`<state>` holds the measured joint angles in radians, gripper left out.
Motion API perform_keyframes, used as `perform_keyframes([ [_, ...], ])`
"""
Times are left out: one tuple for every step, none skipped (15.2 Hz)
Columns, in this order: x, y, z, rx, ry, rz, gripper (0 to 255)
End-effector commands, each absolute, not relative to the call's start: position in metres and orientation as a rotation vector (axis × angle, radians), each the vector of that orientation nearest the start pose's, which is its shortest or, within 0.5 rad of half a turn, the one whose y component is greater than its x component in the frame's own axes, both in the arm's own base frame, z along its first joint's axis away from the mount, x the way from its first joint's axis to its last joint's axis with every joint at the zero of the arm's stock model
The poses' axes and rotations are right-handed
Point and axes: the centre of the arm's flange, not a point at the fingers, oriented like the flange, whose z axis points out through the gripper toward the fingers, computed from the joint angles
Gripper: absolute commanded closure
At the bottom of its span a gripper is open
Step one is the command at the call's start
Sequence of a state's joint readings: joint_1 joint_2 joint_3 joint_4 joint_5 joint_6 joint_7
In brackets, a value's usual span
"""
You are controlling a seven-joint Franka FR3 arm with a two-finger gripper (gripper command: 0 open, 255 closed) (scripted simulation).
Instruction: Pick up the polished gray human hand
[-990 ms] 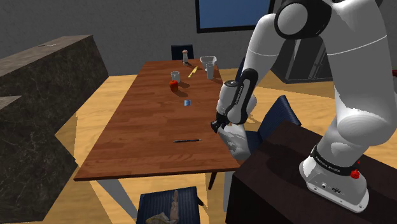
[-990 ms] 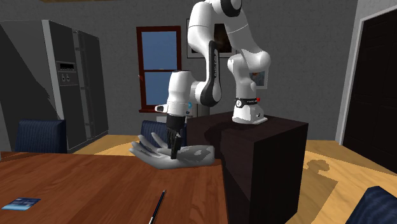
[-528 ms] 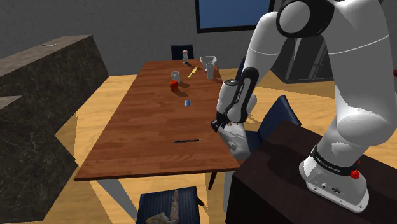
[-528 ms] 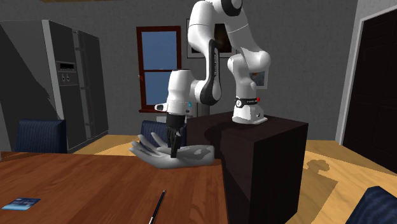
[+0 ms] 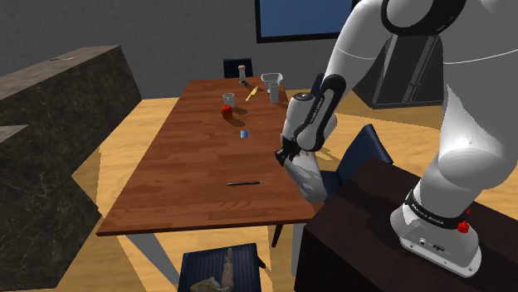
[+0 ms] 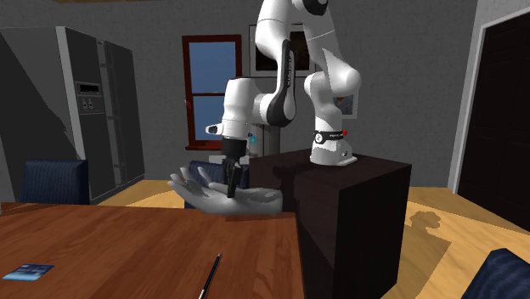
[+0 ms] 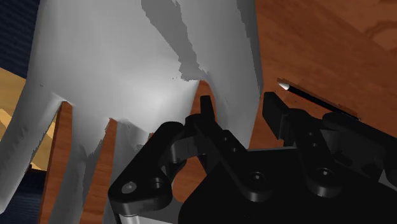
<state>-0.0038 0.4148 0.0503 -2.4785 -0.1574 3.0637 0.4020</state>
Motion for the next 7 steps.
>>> perform_keyframes([
  [0.479, 0.036, 0.158, -3.081, 0.318, -0.265, 255],
  [0.479, 0.036, 0.163, -3.081, 0.318, -0.265, 255],
  [0.479, 0.036, 0.168, -3.081, 0.318, -0.265, 255],
  [0.479, 0.036, 0.173, -3.081, 0.318, -0.265, 255],
  [0.479, 0.036, 0.179, -3.081, 0.318, -0.265, 255],
  [0.479, 0.036, 0.18, -3.081, 0.318, -0.265, 255],
  [0.479, 0.036, 0.18, -3.081, 0.318, -0.265, 255],
])
